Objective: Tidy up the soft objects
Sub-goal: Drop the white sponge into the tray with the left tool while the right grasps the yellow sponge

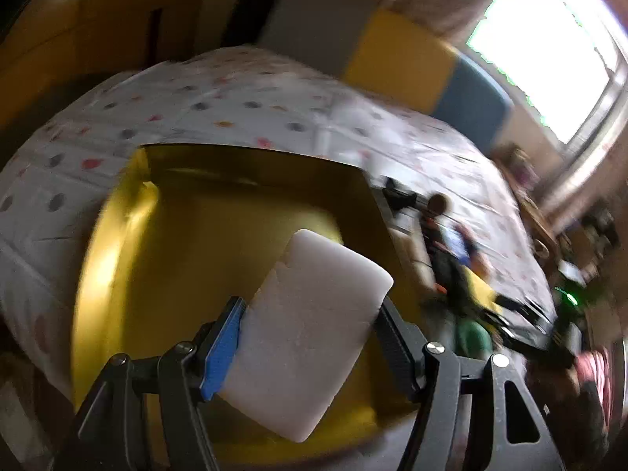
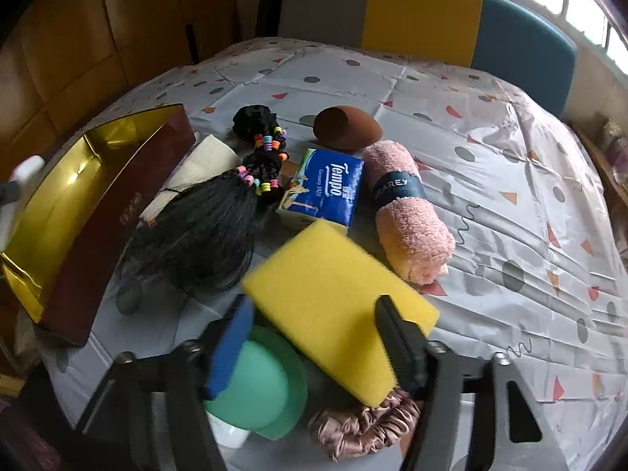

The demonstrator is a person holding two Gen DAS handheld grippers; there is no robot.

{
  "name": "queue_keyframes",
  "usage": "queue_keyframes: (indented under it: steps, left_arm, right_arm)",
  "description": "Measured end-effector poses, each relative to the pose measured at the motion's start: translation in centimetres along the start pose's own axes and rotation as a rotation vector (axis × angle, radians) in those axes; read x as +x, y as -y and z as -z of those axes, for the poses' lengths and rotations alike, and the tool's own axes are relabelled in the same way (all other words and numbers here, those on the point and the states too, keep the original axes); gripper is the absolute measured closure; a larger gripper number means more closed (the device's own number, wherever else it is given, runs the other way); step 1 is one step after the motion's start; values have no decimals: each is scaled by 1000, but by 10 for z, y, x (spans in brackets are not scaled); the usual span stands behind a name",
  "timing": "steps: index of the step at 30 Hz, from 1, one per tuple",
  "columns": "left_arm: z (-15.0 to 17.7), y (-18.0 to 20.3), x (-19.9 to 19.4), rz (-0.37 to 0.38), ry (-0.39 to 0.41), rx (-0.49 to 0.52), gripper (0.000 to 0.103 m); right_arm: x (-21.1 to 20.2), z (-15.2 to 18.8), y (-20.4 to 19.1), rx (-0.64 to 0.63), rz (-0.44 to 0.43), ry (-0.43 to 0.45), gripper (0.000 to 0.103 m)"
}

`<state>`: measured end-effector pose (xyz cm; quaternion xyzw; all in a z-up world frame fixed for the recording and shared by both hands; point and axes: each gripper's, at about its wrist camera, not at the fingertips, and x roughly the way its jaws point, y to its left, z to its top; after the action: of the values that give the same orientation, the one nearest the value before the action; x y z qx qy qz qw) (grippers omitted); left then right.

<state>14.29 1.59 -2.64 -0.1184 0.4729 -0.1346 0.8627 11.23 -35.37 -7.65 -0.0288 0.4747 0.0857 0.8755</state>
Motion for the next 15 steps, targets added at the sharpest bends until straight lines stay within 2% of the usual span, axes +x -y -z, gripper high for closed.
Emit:
queue_keyframes:
  steps: [2,3,4,10,12,15]
  left_arm:
    - [-7,-7,10,-14,-6,-21,35]
    - [-11,-9,14,-29,-4,-30,34]
    - [-16,-10,20,-28,-7,-33,34]
    - [-41,-4,46,-38,-19,-24,28]
    - [-49,-4,51,-43,-5,-23,21]
    - [-56,-7,58,-55,-11,-41,20]
  right_arm:
    - [-2,-4,3,-19,-31,-14,26]
    - [-3,-6,4,-37,-30,-20,18]
    - [-3,-8,4,-60,-20,-27,15]
    - [15,-25,7,-168,-31,-107,15]
    - [29,-29,5,-207,-35,-152,15]
    - [43,-32,1,-250,-36,-190,14]
